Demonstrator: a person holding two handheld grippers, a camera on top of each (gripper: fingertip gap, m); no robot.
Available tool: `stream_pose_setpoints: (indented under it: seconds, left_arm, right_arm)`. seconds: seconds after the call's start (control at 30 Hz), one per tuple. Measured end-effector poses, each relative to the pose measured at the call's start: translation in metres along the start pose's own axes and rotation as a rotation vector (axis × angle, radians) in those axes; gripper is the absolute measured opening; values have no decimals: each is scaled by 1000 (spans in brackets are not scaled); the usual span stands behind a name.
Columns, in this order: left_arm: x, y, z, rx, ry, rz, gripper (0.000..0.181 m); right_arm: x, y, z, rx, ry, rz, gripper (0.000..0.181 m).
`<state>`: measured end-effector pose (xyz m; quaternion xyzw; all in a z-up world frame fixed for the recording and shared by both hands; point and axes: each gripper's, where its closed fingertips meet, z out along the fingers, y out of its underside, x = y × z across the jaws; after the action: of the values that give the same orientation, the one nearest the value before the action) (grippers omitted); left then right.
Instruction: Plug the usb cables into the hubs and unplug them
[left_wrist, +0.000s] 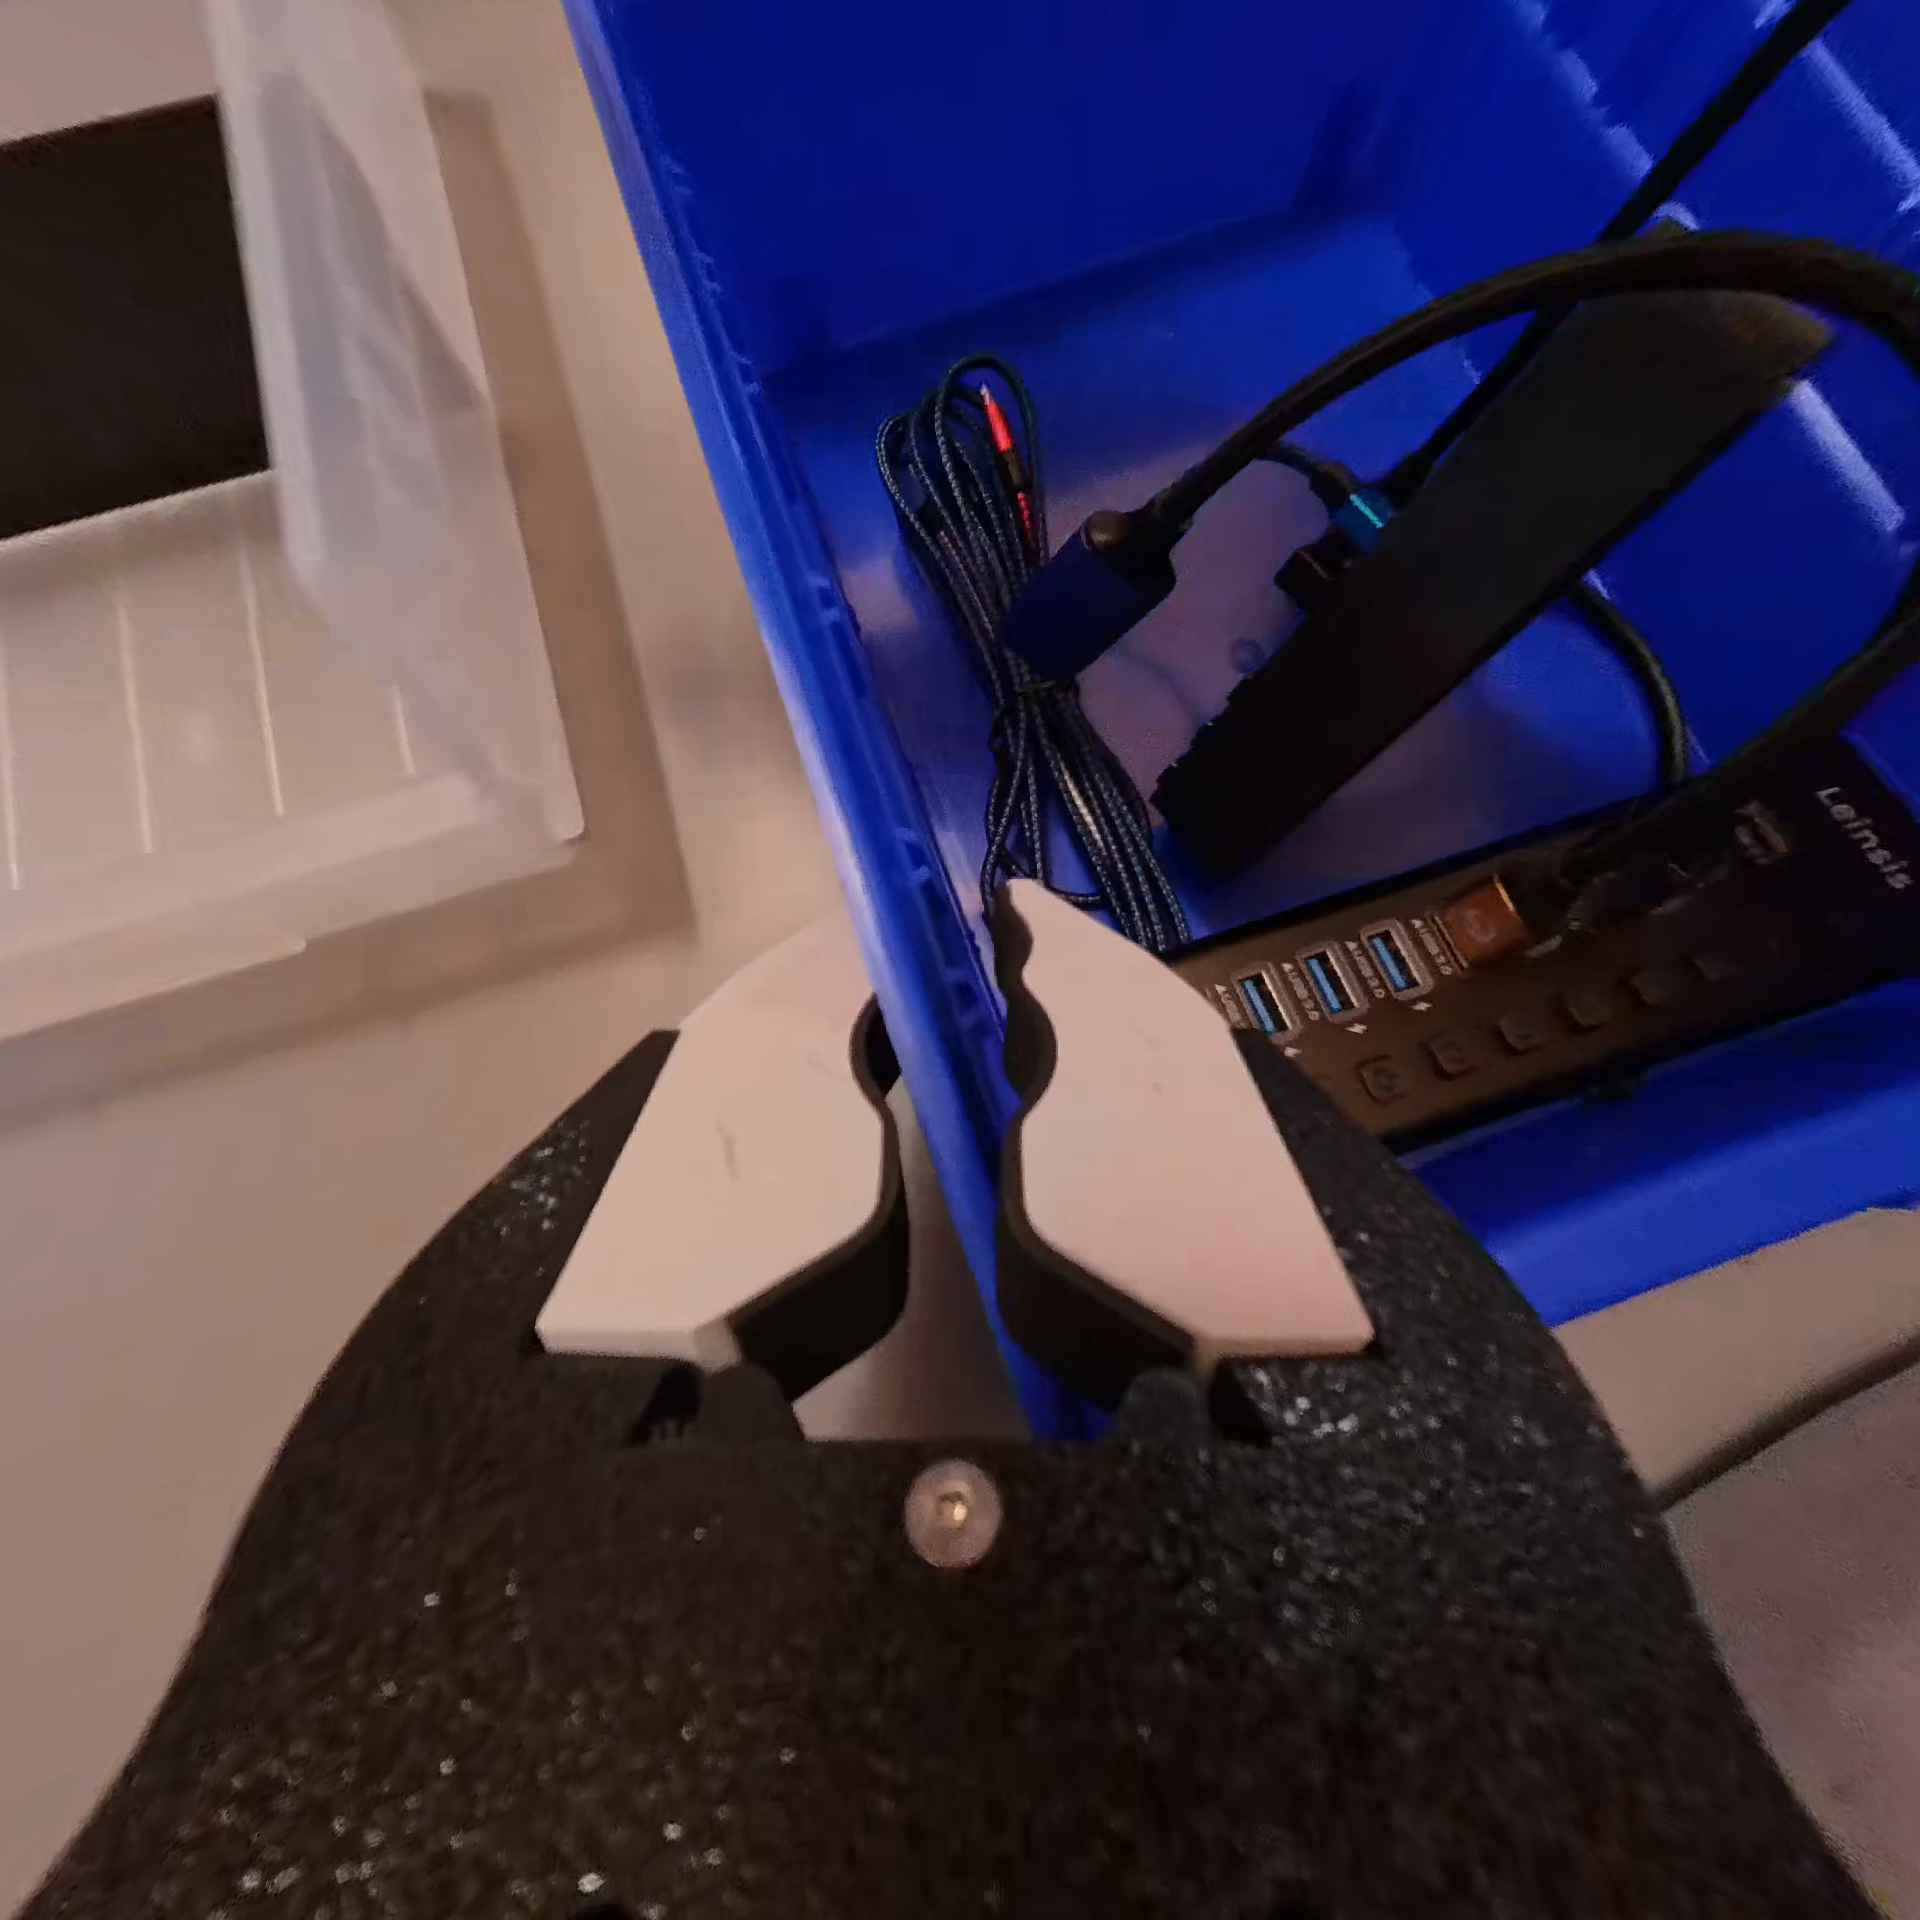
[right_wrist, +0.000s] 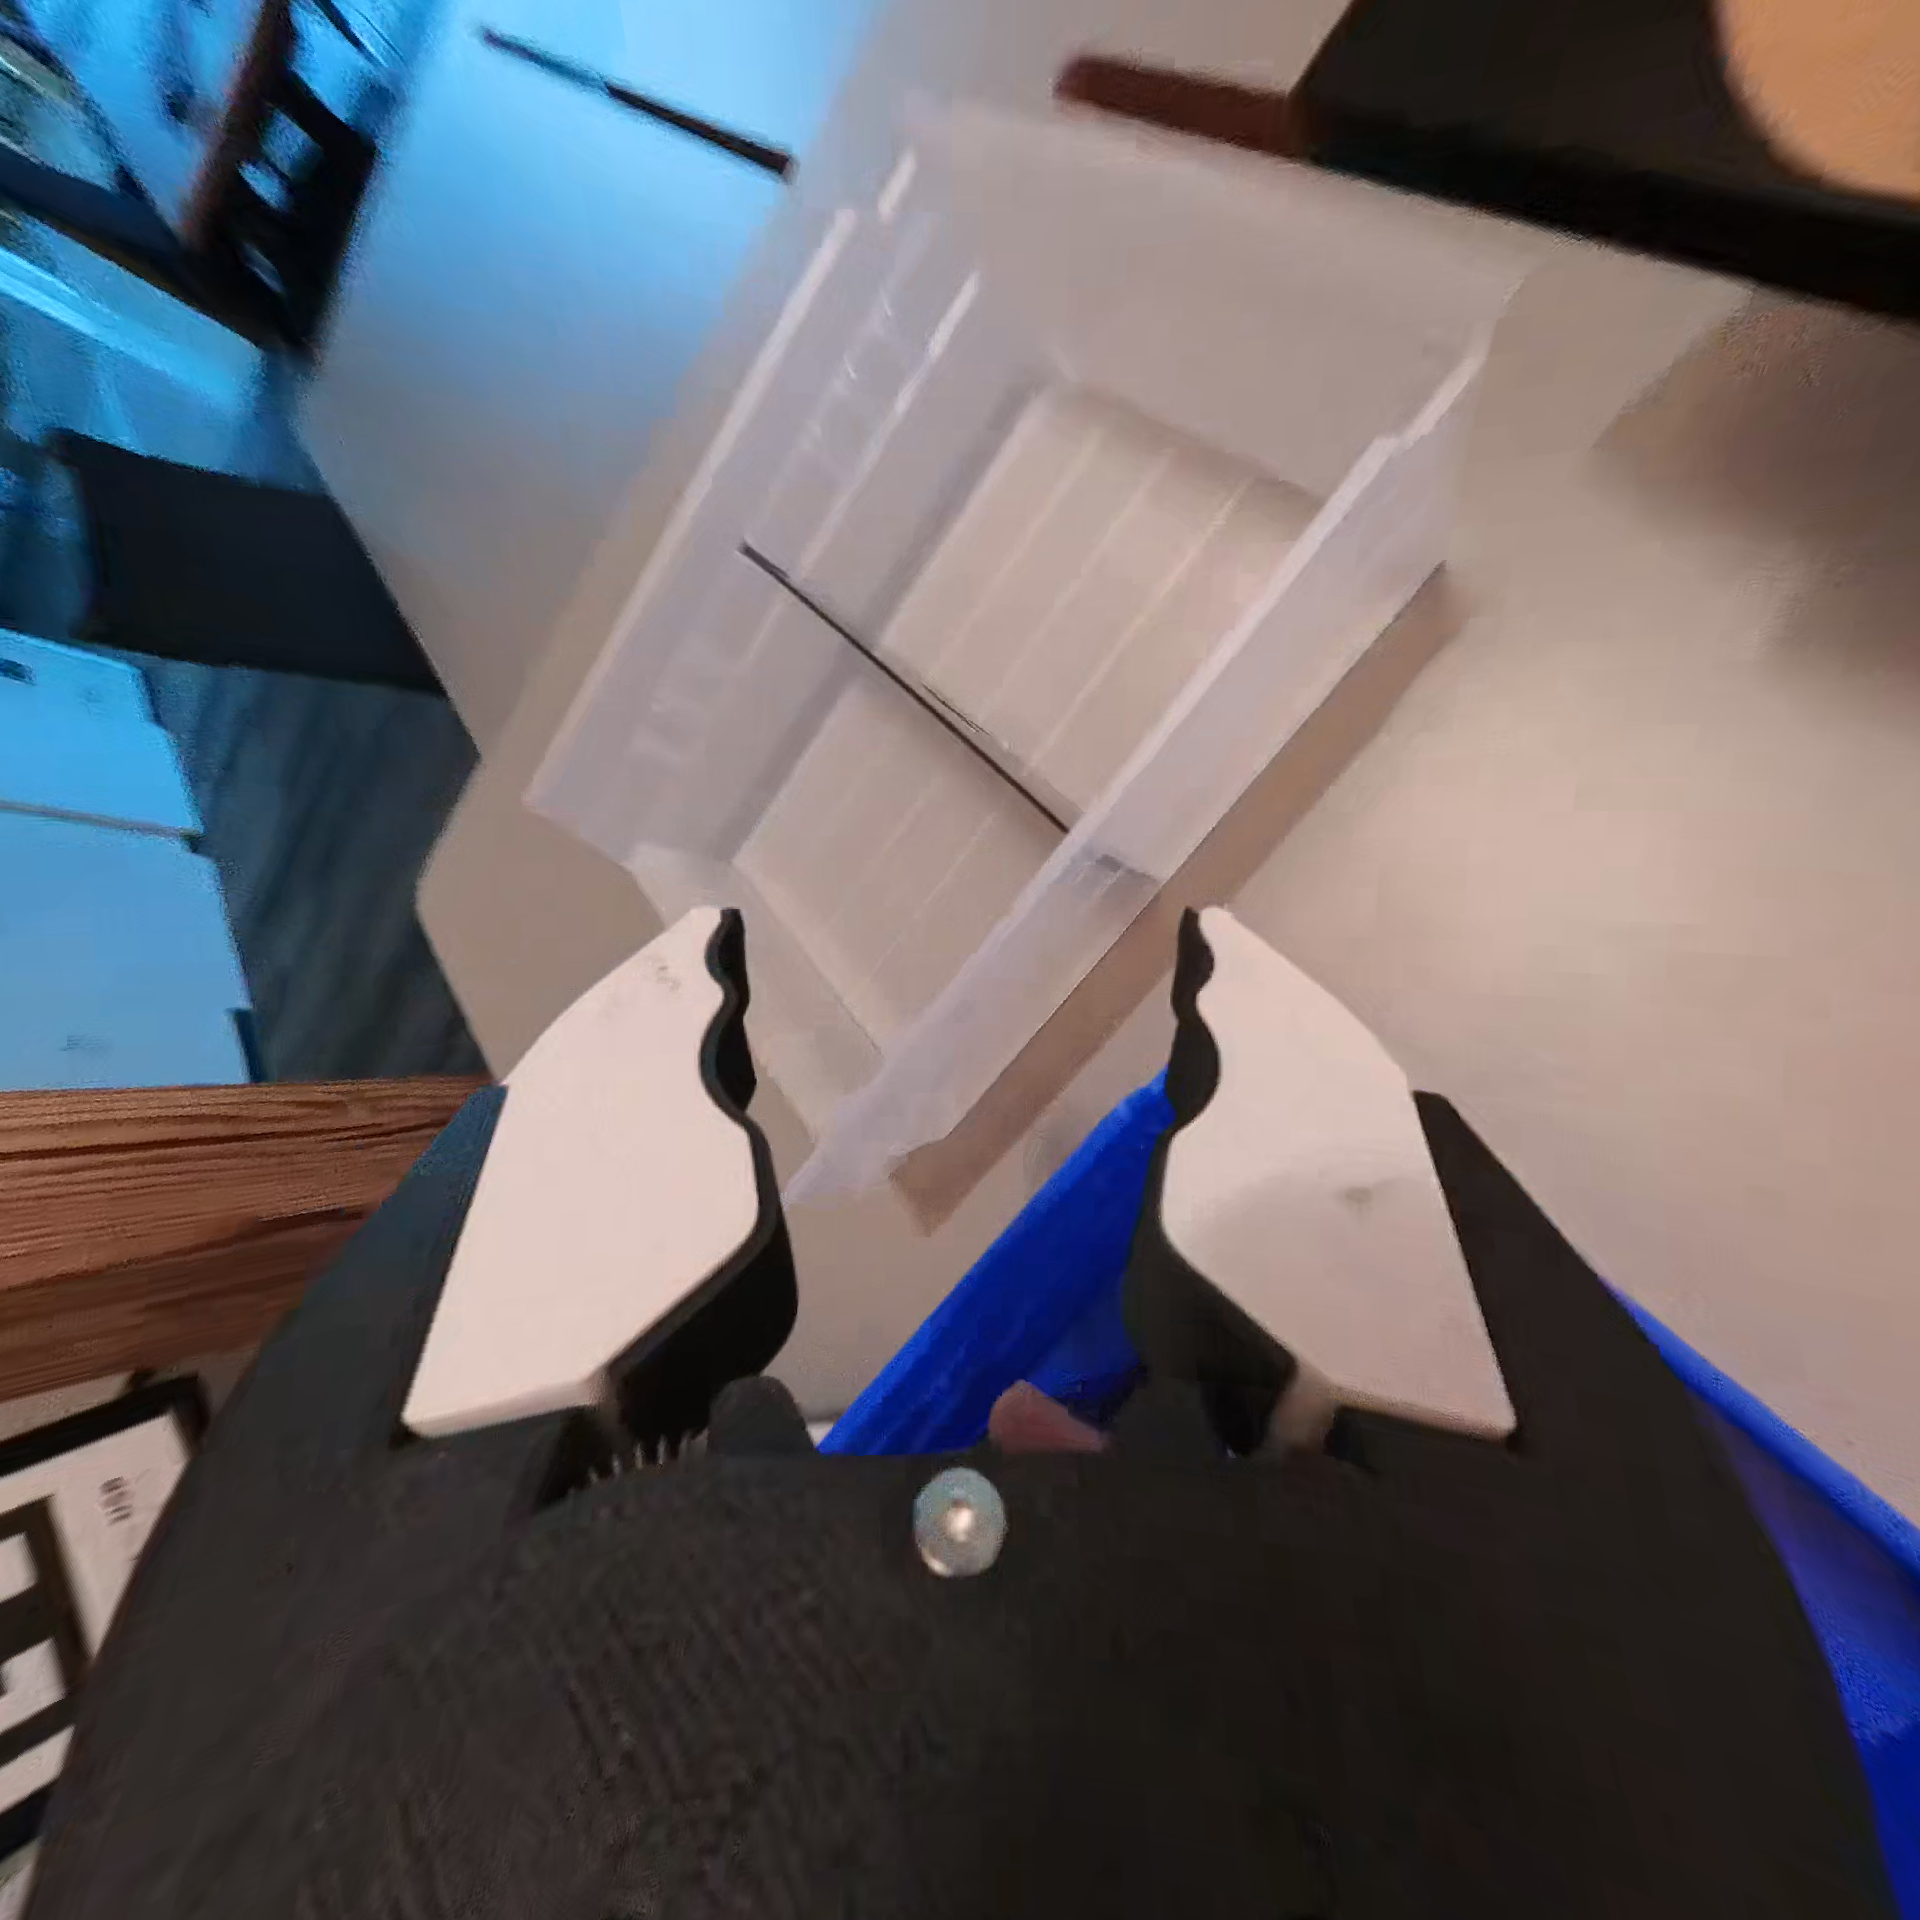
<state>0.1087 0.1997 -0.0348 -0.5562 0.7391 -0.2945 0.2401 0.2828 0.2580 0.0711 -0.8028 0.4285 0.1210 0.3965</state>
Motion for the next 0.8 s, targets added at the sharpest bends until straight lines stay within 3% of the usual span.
stream_pose_setpoints:
  seconds: [0.03,0.17,0.27,0.3,0.37,0.43,0.53,0.6,0.7,0.8]
  left_arm:
    - [-2,2,-2,6,1,-5,14]
    - [-5,3,-4,31,17,26,17]
    - [-7,0,-3,53,39,44,20]
    - [-9,0,-3,60,47,49,19]
    - [-16,-2,-2,82,44,57,19]
    - [-28,-6,-2,109,18,76,17]
    - [-40,-7,-3,128,33,64,14]
    - [-42,-7,-4,133,39,81,14]
    - [-41,-7,-4,142,62,84,15]
    - [-38,-7,-5,146,92,69,16]
  right_arm:
    - [-1,1,17,-25,38,-20,78]
    - [-2,23,66,-237,139,-76,79]
    - [26,20,75,-244,384,-194,65]
    - [27,20,76,-237,410,-185,70]
    - [21,26,82,-265,421,-164,89]
    - [20,40,86,-341,429,-204,81]
    - [37,25,85,-248,515,-139,72]
    - [30,23,90,-249,473,-64,87]
    - [27,35,95,-386,505,-203,92]
    - [24,25,101,-356,487,-146,74]
